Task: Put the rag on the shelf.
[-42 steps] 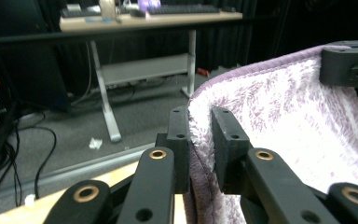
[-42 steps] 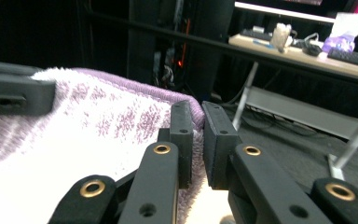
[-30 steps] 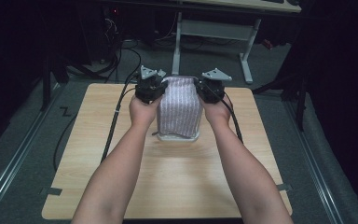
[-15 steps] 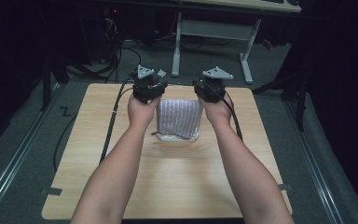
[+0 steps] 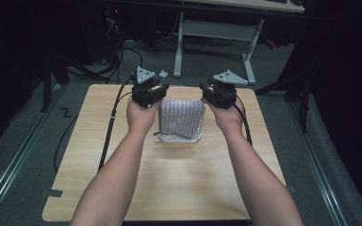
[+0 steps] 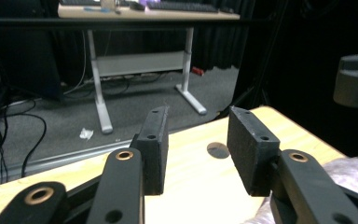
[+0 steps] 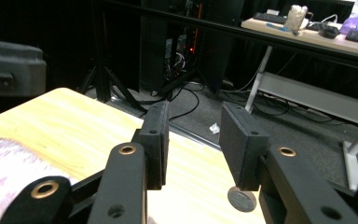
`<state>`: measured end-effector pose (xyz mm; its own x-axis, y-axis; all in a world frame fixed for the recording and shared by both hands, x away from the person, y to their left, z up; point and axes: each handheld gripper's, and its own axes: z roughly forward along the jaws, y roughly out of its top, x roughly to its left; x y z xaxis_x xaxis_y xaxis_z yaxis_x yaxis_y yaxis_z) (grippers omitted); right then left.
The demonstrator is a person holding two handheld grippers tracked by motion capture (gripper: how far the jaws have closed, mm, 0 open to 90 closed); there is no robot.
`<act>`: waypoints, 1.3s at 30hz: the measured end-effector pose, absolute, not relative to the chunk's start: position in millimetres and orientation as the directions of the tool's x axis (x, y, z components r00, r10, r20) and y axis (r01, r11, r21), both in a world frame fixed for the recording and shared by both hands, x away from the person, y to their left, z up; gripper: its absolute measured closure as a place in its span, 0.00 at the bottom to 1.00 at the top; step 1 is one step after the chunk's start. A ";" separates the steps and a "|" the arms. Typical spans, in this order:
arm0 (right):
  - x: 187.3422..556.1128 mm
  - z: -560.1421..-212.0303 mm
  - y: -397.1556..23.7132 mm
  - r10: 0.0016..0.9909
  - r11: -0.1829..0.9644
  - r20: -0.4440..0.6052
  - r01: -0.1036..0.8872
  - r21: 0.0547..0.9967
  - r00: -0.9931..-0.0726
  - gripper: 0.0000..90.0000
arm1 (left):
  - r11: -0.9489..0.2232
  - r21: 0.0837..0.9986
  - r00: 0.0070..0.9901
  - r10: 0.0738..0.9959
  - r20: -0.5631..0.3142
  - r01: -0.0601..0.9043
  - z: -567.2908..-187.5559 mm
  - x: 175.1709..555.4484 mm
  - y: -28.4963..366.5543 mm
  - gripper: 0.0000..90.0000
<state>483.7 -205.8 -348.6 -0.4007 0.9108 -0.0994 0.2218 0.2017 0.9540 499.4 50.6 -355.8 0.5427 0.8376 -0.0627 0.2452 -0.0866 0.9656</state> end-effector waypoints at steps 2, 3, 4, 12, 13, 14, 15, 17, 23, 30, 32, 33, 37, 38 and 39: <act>478.1 -348.8 -207.2 0.909 0.212 -0.107 0.226 0.951 -0.403 0.70 | -0.091 0.969 0.545 0.837 -0.050 0.228 -354.0 493.2 50.6 0.65; 474.5 -349.7 -208.1 0.908 0.218 -0.114 0.222 0.950 -0.404 0.70 | -0.094 0.970 0.548 0.835 -0.045 0.223 -353.5 491.0 50.8 0.65; 472.6 -350.1 -208.7 0.907 0.222 -0.117 0.221 0.950 -0.404 0.70 | -0.096 0.971 0.552 0.833 -0.043 0.221 -352.9 488.2 51.1 0.65; 451.8 -355.7 -217.4 0.900 0.237 -0.127 0.224 0.945 -0.418 0.69 | -0.135 0.971 0.580 0.814 -0.006 0.199 -353.0 464.5 57.2 0.62; 448.5 -356.9 -219.0 0.897 0.242 -0.129 0.224 0.944 -0.424 0.69 | -0.132 0.971 0.582 0.813 -0.008 0.199 -353.7 462.2 58.6 0.62; 446.2 -357.7 -219.8 0.895 0.243 -0.128 0.226 0.943 -0.428 0.69 | -0.129 0.972 0.582 0.813 -0.009 0.195 -355.3 459.0 60.2 0.61; 443.4 -359.0 -221.1 0.893 0.243 -0.128 0.224 0.944 -0.432 0.69 | -0.135 0.973 0.580 0.815 0.003 0.185 -357.8 456.2 61.6 0.61; 437.2 -362.6 -223.0 0.890 0.242 -0.124 0.225 0.944 -0.438 0.69 | -0.146 0.970 0.577 0.817 0.008 0.193 -364.1 452.0 64.9 0.61; 419.3 -375.0 -223.2 0.878 0.265 -0.136 0.229 0.937 -0.458 0.65 | -0.180 0.960 0.587 0.809 0.019 0.216 -381.9 438.8 70.8 0.59; 397.9 -399.6 -226.5 0.862 0.283 -0.132 0.248 0.927 -0.488 0.63 | -0.193 0.948 0.625 0.781 -0.008 0.253 -408.2 417.2 75.2 0.58; 393.3 -408.9 -228.4 0.862 0.288 -0.129 0.264 0.920 -0.491 0.62 | -0.214 0.936 0.633 0.774 -0.011 0.279 -419.7 412.5 75.8 0.58; 391.6 -412.8 -229.3 0.862 0.288 -0.127 0.268 0.919 -0.490 0.62 | -0.227 0.930 0.633 0.774 -0.008 0.289 -427.4 409.4 76.3 0.58; 382.3 -434.8 -234.0 0.857 0.300 -0.118 0.301 0.905 -0.501 0.61 | -0.277 0.901 0.647 0.763 -0.004 0.333 -454.7 398.0 75.8 0.58; 379.5 -440.3 -235.2 0.855 0.304 -0.117 0.305 0.902 -0.505 0.60 | -0.286 0.894 0.656 0.755 -0.010 0.344 -462.6 394.7 75.4 0.57; 376.6 -446.0 -236.3 0.854 0.304 -0.113 0.312 0.900 -0.507 0.60 | -0.292 0.887 0.658 0.753 -0.017 0.358 -470.0 391.1 75.5 0.57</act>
<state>376.6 -236.3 -446.0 -0.5071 0.8544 -0.1134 0.3117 0.3045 0.9001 391.1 75.5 -470.0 0.6576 0.7532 -0.0175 0.3583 -0.2923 0.8867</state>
